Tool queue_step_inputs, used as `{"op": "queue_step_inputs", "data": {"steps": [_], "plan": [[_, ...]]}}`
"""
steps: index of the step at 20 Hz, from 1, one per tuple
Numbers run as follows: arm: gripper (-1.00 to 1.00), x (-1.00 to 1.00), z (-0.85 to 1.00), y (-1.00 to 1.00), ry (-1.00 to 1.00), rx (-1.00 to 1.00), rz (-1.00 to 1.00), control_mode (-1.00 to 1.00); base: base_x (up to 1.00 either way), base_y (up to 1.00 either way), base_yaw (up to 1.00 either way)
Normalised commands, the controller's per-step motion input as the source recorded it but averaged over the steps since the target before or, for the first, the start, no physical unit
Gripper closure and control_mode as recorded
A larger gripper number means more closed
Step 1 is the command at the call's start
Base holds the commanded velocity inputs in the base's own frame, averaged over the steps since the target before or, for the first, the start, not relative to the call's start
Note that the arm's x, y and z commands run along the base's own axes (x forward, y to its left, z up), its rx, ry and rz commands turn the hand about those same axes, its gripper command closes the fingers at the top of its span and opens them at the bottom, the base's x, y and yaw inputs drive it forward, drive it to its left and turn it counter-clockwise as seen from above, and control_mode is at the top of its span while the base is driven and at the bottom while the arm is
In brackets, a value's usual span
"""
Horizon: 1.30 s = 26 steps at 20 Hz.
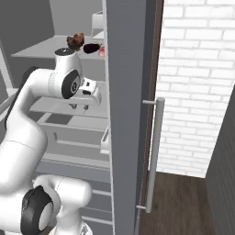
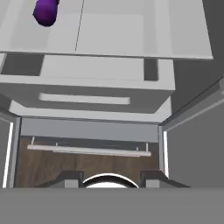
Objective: Place one eggplant and one steak in each tupperware on the nearby counter, to pack two identical lunches.
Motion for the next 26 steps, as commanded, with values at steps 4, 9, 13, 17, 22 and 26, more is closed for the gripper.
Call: {"op": "queue_step_inputs", "data": {"steps": [4, 9, 13, 17, 22, 26], "plan": [[-1.00, -0.04, 0.00, 0.36, -0.13, -0.06, -0.03, -1.00, 0.00, 0.00, 0.00], [-1.00, -0.05, 0.03, 1.00, -0.65, -0.08, -0.20, -1.00, 0.00, 0.00, 0.00], [-1.00, 0.12, -0.07, 0.95, -0.29, 0.13, -0.11, -1.00, 0.00, 0.00, 0.00], [-1.00, 0.52, 0.10, 0.28, 0.07, 0.10, -0.04, -1.00, 0.00, 0.00, 0.00], [-1.00, 0.53, -0.13, 0.01, 0.20, 0.11, 0.09, -1.00, 0.00, 0.00, 0.00], [-1.00, 0.27, -0.33, 0.10, 0.19, -0.04, 0.27, -1.00, 0.00, 0.00, 0.00]]}}
